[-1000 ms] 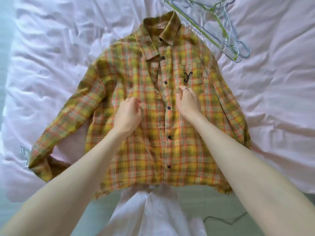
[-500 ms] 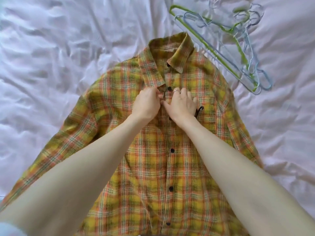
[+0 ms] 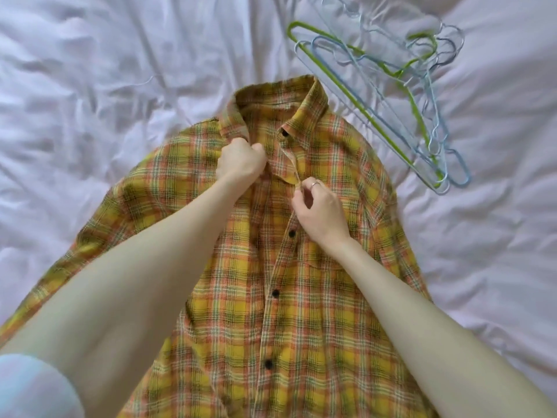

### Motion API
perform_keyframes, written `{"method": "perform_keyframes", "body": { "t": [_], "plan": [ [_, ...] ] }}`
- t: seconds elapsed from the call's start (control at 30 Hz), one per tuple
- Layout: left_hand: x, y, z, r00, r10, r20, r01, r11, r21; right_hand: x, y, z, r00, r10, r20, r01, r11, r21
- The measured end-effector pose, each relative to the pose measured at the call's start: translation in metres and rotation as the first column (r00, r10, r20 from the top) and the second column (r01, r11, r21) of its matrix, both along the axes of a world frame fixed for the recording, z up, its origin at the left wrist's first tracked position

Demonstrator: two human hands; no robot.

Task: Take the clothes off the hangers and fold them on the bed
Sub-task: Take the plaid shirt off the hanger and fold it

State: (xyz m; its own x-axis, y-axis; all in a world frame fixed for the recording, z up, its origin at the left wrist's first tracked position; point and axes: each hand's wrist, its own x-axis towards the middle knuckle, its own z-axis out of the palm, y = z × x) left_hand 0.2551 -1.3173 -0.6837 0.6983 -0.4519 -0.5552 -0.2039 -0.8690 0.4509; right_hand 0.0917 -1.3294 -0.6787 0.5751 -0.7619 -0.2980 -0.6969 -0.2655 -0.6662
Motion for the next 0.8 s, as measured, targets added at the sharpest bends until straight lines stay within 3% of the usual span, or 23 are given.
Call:
{"method": "perform_keyframes", "body": {
  "t": [0.1, 0.2, 0.3, 0.37, 0.4, 0.47, 0.53, 0.6, 0.7, 0.8],
  "plan": [
    [0.009, -0.017, 0.011, 0.961, 0.191, -0.202, -0.236, 0.944, -0.23, -0.004, -0.003, 0.005, 0.992, -0.035, 0.122, 0.031, 0.999, 0.03],
    [0.014, -0.031, 0.015, 0.922, 0.246, -0.301, -0.342, 0.88, -0.329, -0.004, -0.003, 0.008, 0.981, -0.013, 0.196, 0.015, 1.0, -0.01],
    [0.012, -0.033, 0.01, 0.926, 0.206, -0.315, -0.306, 0.9, -0.312, -0.005, -0.007, 0.006, 0.983, 0.133, 0.129, -0.128, 0.99, -0.051],
    [0.012, -0.029, 0.008, 0.934, 0.084, -0.348, -0.18, 0.95, -0.255, -0.005, -0.01, 0.005, 0.968, 0.251, 0.0, -0.251, 0.968, 0.0],
    [0.016, -0.027, 0.007, 0.944, 0.0, -0.329, -0.077, 0.972, -0.223, -0.004, -0.012, 0.005, 0.961, 0.271, -0.053, -0.271, 0.963, 0.011],
    [0.029, -0.019, 0.006, 0.983, -0.143, -0.117, 0.118, 0.973, -0.2, 0.003, -0.017, 0.005, 0.972, 0.224, -0.073, -0.225, 0.974, -0.018],
    [0.055, -0.006, 0.003, 0.979, -0.105, 0.174, 0.139, 0.971, -0.194, 0.018, -0.023, 0.006, 0.992, 0.129, -0.014, -0.129, 0.989, -0.068],
    [0.082, 0.009, -0.005, 0.955, -0.045, 0.292, 0.101, 0.979, -0.179, 0.036, -0.029, 0.008, 0.997, 0.059, 0.046, -0.053, 0.99, -0.131],
    [0.114, 0.028, -0.016, 0.969, -0.138, 0.204, 0.157, 0.984, -0.082, 0.075, -0.04, 0.009, 0.994, 0.095, 0.053, -0.085, 0.982, -0.171],
    [0.123, 0.034, -0.016, 0.974, -0.214, 0.067, 0.219, 0.972, -0.081, 0.11, -0.054, 0.004, 0.981, 0.182, -0.071, -0.19, 0.971, -0.147]
  ]
}}
